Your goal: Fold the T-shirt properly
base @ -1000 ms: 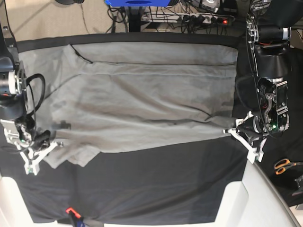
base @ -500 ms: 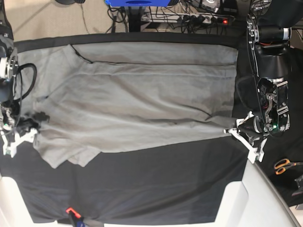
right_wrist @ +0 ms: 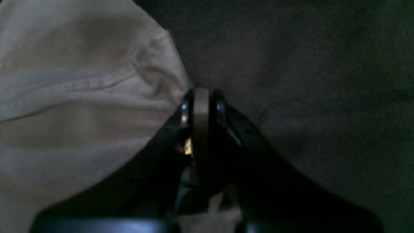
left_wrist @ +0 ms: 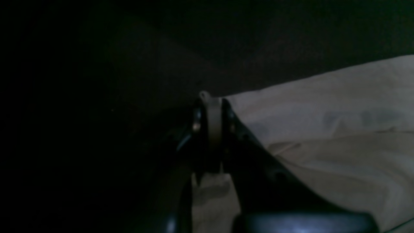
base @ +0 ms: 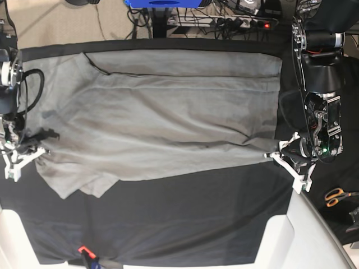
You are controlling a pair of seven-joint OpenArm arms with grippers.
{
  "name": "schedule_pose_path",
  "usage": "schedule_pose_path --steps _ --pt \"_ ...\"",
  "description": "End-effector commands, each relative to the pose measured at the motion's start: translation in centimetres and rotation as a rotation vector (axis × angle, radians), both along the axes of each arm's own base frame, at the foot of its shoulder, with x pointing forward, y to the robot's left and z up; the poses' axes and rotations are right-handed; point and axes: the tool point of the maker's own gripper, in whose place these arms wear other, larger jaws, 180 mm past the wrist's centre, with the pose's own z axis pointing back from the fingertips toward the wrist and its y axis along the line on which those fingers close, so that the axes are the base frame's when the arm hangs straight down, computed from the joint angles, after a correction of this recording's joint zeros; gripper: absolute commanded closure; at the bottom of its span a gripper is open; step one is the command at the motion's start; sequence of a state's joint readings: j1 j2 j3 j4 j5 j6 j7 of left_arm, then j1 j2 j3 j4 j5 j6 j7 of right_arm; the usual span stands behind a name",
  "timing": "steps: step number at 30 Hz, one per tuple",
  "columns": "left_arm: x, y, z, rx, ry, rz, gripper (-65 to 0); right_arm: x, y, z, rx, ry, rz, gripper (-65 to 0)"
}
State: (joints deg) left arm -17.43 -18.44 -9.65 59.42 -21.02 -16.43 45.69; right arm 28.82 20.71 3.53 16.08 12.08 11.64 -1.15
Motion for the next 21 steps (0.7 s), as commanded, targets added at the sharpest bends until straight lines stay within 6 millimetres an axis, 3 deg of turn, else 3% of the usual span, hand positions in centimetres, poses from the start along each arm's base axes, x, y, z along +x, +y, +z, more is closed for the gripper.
schedule_pose_path --steps 1,10,15,21 --pt "1.6 0.8 2.0 0.011 -0.062 0.007 0.0 0.7 -1.2 1.1 -0.020 -0.022 -0.008 -2.9" --pt "1.6 0.8 2.0 0.011 -0.062 0.007 0.0 -1.1 -2.2 0.6 -0.022 0.056 -0.012 -0.2" --pt "1.6 0.9 2.0 0.013 -0.062 0.008 0.0 -2.0 -2.7 1.9 -0.027 0.049 -0.022 -0.2" --pt "1.6 0.9 2.0 0.013 -0.062 0.008 0.0 -2.2 -1.5 3.9 -0.067 0.038 0.037 -0.2"
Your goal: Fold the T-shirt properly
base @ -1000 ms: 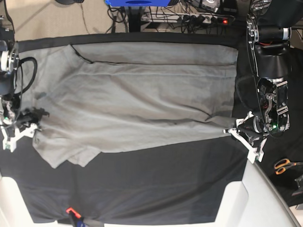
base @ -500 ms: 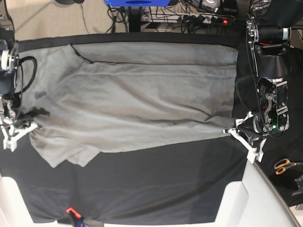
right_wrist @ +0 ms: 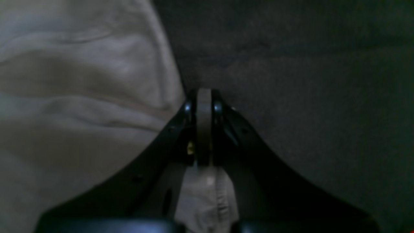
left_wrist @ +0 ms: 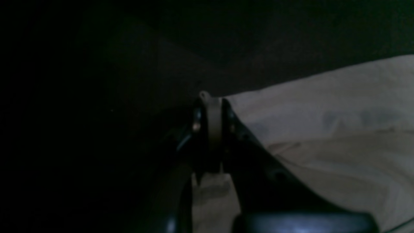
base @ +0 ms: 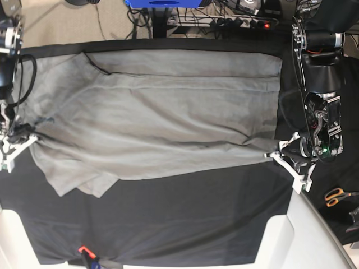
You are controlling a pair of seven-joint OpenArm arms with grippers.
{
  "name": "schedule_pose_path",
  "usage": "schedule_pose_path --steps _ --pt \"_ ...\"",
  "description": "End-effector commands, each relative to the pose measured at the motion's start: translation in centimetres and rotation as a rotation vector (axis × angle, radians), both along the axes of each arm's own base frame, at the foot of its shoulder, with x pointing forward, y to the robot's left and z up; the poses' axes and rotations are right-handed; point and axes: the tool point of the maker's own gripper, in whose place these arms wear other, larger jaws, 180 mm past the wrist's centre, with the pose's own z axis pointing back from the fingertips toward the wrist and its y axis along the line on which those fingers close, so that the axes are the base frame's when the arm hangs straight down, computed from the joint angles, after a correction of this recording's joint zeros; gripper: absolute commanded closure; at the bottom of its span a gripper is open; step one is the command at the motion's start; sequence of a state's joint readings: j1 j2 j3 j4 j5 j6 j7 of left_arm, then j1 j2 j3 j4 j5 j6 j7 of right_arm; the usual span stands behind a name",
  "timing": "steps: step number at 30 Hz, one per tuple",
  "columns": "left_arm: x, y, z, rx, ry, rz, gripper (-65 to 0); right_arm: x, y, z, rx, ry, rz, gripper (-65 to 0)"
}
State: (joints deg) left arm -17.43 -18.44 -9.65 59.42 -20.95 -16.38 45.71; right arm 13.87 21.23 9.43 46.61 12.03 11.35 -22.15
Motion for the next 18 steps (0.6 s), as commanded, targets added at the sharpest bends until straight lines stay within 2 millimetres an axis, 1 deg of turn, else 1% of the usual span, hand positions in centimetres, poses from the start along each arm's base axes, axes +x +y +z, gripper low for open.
schedule_pose_path --steps 1,4,5,6,7,9,10,11,13,14,15,17,18 --pt "1.6 0.9 2.0 0.012 -0.063 0.007 0.0 1.5 -0.8 2.1 -0.023 -0.054 0.001 -0.2" --pt "1.6 0.9 2.0 0.012 -0.063 0.007 0.0 1.5 -1.5 3.0 -0.012 -0.055 -0.034 -0.3" --pt "1.6 0.8 2.0 0.012 -0.063 0.006 0.0 1.7 -1.5 3.4 -0.004 -0.072 -0.044 -1.7" --pt "1.6 0.8 2.0 0.012 -0.063 0.006 0.0 2.0 -1.2 3.6 0.004 -0.086 -0.050 -4.4" --pt "1.6 0.8 2.0 0.012 -0.063 0.006 0.0 2.3 -1.1 4.1 0.006 -0.104 -0.053 -8.3" --pt "1.6 0.8 2.0 0.012 -0.063 0.006 0.0 3.1 -1.0 5.1 0.000 -0.135 -0.042 -19.4" --pt "1.6 0.8 2.0 0.012 -0.063 0.006 0.0 3.5 -0.9 5.5 -0.001 -0.145 -0.037 -23.6" --pt "1.6 0.9 2.0 0.014 -0.063 0.006 0.0 4.3 -0.7 6.0 0.002 -0.160 -0.035 -28.4" --pt "1.2 0.9 1.7 0.014 -0.055 0.006 0.0 5.1 -0.6 6.3 0.015 -0.168 -0.041 -35.6" --pt "1.2 0.9 1.7 0.014 -0.053 0.006 0.0 5.6 -0.6 6.5 0.023 -0.171 -0.045 -37.7" --pt "1.1 0.9 1.6 0.014 -0.052 0.006 0.0 6.2 -0.6 6.5 0.033 -0.176 -0.054 -38.4" --pt "1.0 0.9 1.5 0.014 -0.050 0.006 0.0 7.1 -0.8 6.2 0.054 -0.195 -0.076 -38.4" --pt "1.0 0.9 1.5 0.014 -0.050 0.006 0.0 7.5 -1.1 5.6 0.068 -0.204 -0.096 -38.4"
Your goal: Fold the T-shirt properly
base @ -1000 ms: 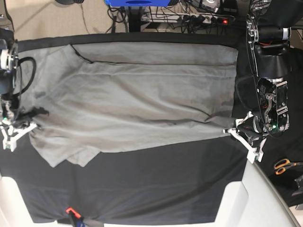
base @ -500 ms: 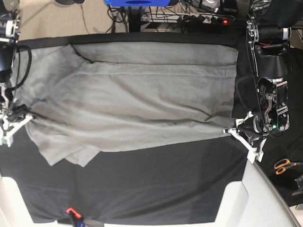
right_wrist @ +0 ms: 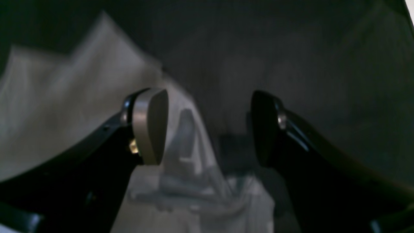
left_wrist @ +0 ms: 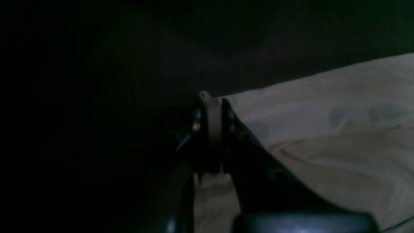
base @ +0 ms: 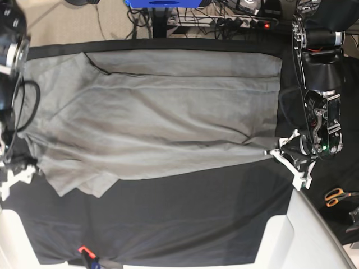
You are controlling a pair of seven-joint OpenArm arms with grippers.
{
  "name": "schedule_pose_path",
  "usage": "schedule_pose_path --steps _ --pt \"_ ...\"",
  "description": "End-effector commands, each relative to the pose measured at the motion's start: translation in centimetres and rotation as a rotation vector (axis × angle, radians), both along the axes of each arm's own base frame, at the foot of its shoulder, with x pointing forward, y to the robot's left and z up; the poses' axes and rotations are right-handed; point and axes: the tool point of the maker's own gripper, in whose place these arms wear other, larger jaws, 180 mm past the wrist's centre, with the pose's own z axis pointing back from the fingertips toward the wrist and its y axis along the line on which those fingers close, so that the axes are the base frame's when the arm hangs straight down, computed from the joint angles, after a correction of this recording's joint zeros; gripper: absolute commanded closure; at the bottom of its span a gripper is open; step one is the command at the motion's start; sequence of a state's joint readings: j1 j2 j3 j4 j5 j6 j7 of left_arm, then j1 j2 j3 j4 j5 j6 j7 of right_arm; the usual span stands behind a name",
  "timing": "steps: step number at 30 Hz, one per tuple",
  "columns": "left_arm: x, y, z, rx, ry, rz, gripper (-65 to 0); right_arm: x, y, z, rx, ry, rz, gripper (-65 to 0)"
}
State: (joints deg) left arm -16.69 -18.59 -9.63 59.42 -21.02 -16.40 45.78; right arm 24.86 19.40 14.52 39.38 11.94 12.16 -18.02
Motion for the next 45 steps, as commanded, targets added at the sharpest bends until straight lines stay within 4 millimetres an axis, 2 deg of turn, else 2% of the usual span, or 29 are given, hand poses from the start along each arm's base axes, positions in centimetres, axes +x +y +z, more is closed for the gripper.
schedule_pose_path --steps 1,4,6,9,12,24,30,40,42,45 --pt "1.5 0.8 2.0 0.013 -0.063 0.005 0.0 1.0 -1.2 0.6 -0.002 -0.033 -0.032 -38.6" --pt "1.2 0.8 1.7 0.014 -0.058 0.005 0.0 1.4 -0.7 -1.4 0.034 -0.029 -0.058 -38.7" --pt "1.3 1.1 2.4 0.029 -0.074 -0.001 0.0 1.2 -0.4 -2.6 0.003 -0.010 -0.031 -38.9" --pt "1.1 1.1 2.9 0.043 -0.091 -0.013 0.0 1.7 1.8 -3.2 -0.042 -0.014 0.054 -38.9" --pt "1.1 1.0 2.9 0.044 -0.092 -0.015 0.0 2.3 3.0 -3.2 -0.033 -0.017 0.073 -38.9" --pt "1.0 1.1 2.8 0.045 -0.088 -0.014 0.0 3.7 3.0 -1.9 -0.043 -0.043 0.076 -38.6" --pt "1.0 1.1 2.8 0.045 -0.088 -0.014 0.0 3.7 5.0 -2.7 -0.063 -0.007 0.144 -38.6" --pt "0.9 1.5 2.8 0.052 -0.085 -0.011 0.0 2.8 4.9 -3.6 -0.062 0.014 0.142 -37.8" --pt "0.9 1.5 2.8 0.052 -0.085 -0.011 0.0 2.8 4.9 -3.6 -0.062 0.014 0.142 -31.8" --pt "0.9 1.5 2.8 0.052 -0.085 -0.011 0.0 2.8 4.9 -3.6 -0.062 0.015 0.142 -14.0"
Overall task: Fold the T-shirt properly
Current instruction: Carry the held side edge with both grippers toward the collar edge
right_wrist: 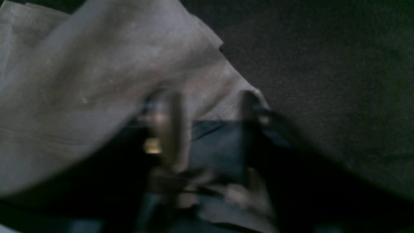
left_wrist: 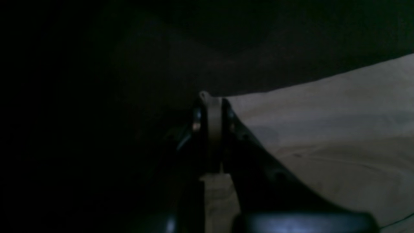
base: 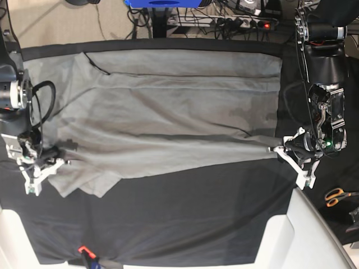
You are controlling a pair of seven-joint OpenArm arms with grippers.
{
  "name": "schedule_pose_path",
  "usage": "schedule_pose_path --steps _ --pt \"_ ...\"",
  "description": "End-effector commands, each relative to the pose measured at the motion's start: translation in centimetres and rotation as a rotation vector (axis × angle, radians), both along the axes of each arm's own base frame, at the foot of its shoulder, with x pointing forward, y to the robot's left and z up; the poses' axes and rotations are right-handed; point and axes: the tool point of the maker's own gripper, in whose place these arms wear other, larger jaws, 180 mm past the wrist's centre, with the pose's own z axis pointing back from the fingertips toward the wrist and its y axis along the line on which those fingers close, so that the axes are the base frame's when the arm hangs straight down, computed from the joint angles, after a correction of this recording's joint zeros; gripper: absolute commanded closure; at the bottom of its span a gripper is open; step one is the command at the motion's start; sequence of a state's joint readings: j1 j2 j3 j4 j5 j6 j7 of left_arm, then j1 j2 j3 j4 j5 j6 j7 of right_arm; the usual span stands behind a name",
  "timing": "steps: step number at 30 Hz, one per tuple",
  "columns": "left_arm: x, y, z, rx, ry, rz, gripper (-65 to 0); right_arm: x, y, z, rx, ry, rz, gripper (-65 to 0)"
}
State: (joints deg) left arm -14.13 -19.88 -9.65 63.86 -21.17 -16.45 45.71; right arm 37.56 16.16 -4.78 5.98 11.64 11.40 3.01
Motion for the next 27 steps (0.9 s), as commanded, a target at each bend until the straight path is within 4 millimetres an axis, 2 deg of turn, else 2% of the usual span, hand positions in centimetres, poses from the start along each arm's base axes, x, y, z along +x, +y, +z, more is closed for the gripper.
schedule_pose_path --steps 1,2,3,8,10,12,14,16,18,19,20,24,27 --pt "1.4 0.8 1.8 0.014 -0.056 0.006 0.0 2.0 -1.0 2.2 -0.013 -0.064 -0.010 -9.0" --pt "1.4 0.8 1.8 0.014 -0.056 0.006 0.0 2.0 -1.0 2.2 -0.013 -0.064 -0.010 -4.8" --pt "1.4 0.8 1.8 0.015 -0.056 0.004 0.0 2.0 -1.0 2.2 -0.013 -0.064 -0.010 -3.5" --pt "1.4 0.8 1.8 0.015 -0.056 0.004 0.0 2.0 -1.1 2.2 -0.012 -0.036 -0.011 0.0" --pt "1.4 0.8 1.8 0.015 -0.056 0.004 0.0 2.6 -1.2 2.9 -0.017 -0.061 -0.006 0.0" --pt "1.4 0.8 1.8 0.015 -0.056 0.004 0.0 3.2 -2.7 4.3 -0.033 -0.107 -0.025 -1.2" --pt "1.4 0.8 1.8 0.015 -0.056 0.004 0.0 3.1 -4.2 4.9 -0.016 -0.140 -0.099 -8.0" --pt "1.1 0.8 1.5 0.015 -0.048 0.004 0.0 2.1 -6.1 4.8 0.013 -0.115 -0.181 -22.5" --pt "1.0 0.8 1.4 0.015 -0.045 0.004 0.0 1.4 -6.6 4.4 0.034 -0.078 -0.207 -37.8" --pt "1.0 0.8 1.4 0.015 -0.045 0.004 0.0 1.3 -6.6 4.3 0.032 -0.072 -0.204 -42.6" --pt "1.0 0.8 1.5 0.015 -0.046 0.004 0.0 1.1 -6.4 4.0 0.030 -0.064 -0.193 -44.1" --pt "0.9 0.8 1.4 0.015 -0.043 0.004 0.0 0.7 -4.9 3.2 0.056 -0.047 -0.120 -39.8" --pt "1.0 0.7 1.5 0.016 -0.048 0.003 0.0 0.5 -4.7 2.9 0.057 -0.039 -0.123 -39.3"
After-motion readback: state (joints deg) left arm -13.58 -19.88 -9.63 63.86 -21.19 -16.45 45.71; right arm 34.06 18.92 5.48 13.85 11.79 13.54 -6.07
